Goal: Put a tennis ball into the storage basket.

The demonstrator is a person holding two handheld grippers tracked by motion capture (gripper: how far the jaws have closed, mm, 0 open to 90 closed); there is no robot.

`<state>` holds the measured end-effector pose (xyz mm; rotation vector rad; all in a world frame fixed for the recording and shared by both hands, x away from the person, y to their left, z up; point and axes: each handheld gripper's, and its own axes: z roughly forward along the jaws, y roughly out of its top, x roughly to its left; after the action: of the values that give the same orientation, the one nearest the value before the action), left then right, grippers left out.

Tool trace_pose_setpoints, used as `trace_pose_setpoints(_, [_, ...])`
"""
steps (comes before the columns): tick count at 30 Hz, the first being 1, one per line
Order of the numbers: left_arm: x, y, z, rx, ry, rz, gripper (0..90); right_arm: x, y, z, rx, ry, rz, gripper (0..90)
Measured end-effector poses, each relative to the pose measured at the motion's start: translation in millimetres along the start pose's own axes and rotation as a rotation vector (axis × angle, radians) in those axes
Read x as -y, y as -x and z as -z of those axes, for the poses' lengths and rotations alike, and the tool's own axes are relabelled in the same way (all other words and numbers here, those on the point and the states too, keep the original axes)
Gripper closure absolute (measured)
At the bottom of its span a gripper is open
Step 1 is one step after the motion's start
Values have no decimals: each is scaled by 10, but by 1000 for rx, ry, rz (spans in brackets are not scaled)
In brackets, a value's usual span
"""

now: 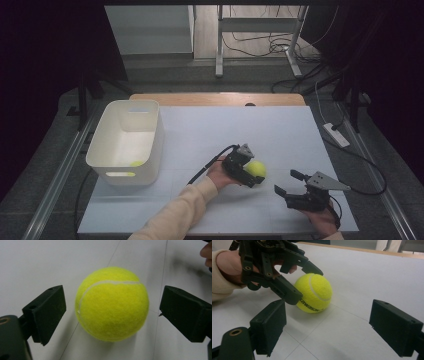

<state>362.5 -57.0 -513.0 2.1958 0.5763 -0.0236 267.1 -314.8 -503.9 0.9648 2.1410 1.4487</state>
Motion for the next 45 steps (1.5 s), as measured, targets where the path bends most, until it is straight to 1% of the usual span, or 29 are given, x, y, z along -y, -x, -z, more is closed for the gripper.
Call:
trace_pose_setpoints(2, [0, -2, -8, -2, -3, 4, 101, 0, 0, 0, 0, 0, 1, 140])
trace_pose_setpoints(3, [2, -6, -20, -16, -15, 2, 159, 2, 2, -1, 2, 3, -1, 140])
trace_pose_setpoints(4, [4, -12, -24, -13, -20, 4, 191, 2, 3, -1, 2, 3, -1, 140])
trace_pose_setpoints(5, [7, -18, -22, 8, -14, 10, 222, 1, 3, 0, 2, 3, -1, 140])
trace_pose_setpoints(6, [6, -15, -21, 7, -12, 11, 259, 1, 3, 1, 2, 3, -1, 140])
trace_pose_setpoints(8, [2, -7, -12, 0, -21, -2, 266, 1, 2, 4, 0, 1, 0, 140])
trace_pose_setpoints(11, [-1, 3, -6, -5, -26, -6, 270, 2, 3, 2, 2, 3, 0, 140])
trace_pose_setpoints(13, [-3, 6, 2, -16, -27, -6, 273, 1, 4, 4, 2, 1, 0, 140])
trace_pose_setpoints(14, [-3, -2, 10, -23, -27, -6, 273, 1, 3, 2, 3, 3, 0, 140])
trace_pose_setpoints(17, [0, -27, 37, -24, -24, 9, 274, 2, 3, 2, 4, 2, -1, 140])
trace_pose_setpoints(20, [4, -46, 81, -24, -20, 13, 274, 3, 6, 4, 4, 1, -1, 140])
trace_pose_setpoints(29, [11, -44, 198, -25, 15, 9, 275, 6, 3, 3, 4, 1, -1, 140])
trace_pose_setpoints(32, [20, -51, 253, -21, 30, 14, 274, 5, 4, 4, 4, -3, 2, 140])
trace_pose_setpoints(33, [21, -57, 276, -22, 32, 8, 274, 6, 3, 3, 5, -3, 4, 140])
trace_pose_setpoints(36, [24, -51, 324, -21, 50, 15, 274, 7, 4, 0, 4, -5, 4, 140])
trace_pose_setpoints(45, [31, -41, 467, -35, 86, 8, 274, 9, -2, -9, 5, -9, 3, 140])
